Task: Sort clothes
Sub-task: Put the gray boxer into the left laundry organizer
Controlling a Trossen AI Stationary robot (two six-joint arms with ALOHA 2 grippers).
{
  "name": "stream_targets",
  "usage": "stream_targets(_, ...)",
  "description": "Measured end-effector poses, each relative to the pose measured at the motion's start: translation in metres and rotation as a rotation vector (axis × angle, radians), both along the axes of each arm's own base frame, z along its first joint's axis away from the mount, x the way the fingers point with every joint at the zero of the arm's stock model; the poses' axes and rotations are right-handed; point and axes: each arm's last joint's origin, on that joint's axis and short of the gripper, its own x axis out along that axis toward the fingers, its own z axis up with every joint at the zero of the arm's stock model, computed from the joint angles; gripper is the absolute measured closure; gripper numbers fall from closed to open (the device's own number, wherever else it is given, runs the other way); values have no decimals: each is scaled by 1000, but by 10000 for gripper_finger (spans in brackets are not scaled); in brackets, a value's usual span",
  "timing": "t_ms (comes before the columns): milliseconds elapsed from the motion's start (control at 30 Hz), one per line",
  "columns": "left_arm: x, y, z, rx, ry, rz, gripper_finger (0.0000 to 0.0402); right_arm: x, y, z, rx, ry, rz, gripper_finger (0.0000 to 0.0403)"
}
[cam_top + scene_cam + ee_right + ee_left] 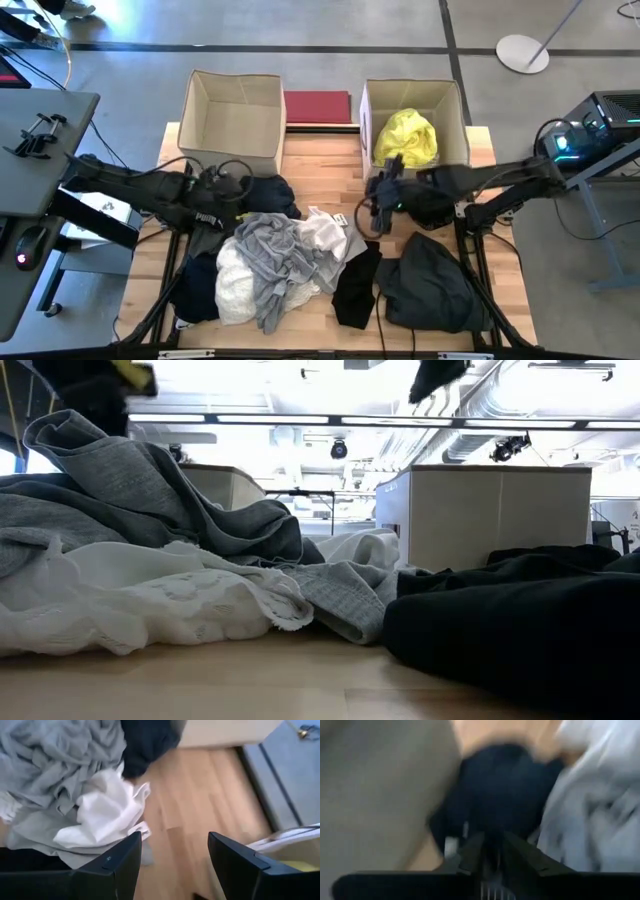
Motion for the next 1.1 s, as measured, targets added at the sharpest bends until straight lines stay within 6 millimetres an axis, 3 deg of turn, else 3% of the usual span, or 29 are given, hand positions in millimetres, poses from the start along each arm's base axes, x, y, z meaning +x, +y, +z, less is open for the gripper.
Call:
stream_targets(200, -11, -1, -14, -195, 195, 198, 240, 5, 5, -54, 103, -21, -14, 185)
stream_targets(467, -14, -7, -21, -385, 228, 329, 150, 7, 6, -77, 147, -70, 5, 185)
stream_targets(667, -3, -10, -32, -418, 283, 410, 150, 7, 7, -81, 137, -72, 33, 185)
stream_targets(933, 14, -16, -83, -433, 559, 403, 168, 8, 7, -80, 143, -80, 56, 185)
stream_targets(1100, 22, -19, -99, -426, 701, 388, 192, 7, 11, -80, 144, -83, 70, 185)
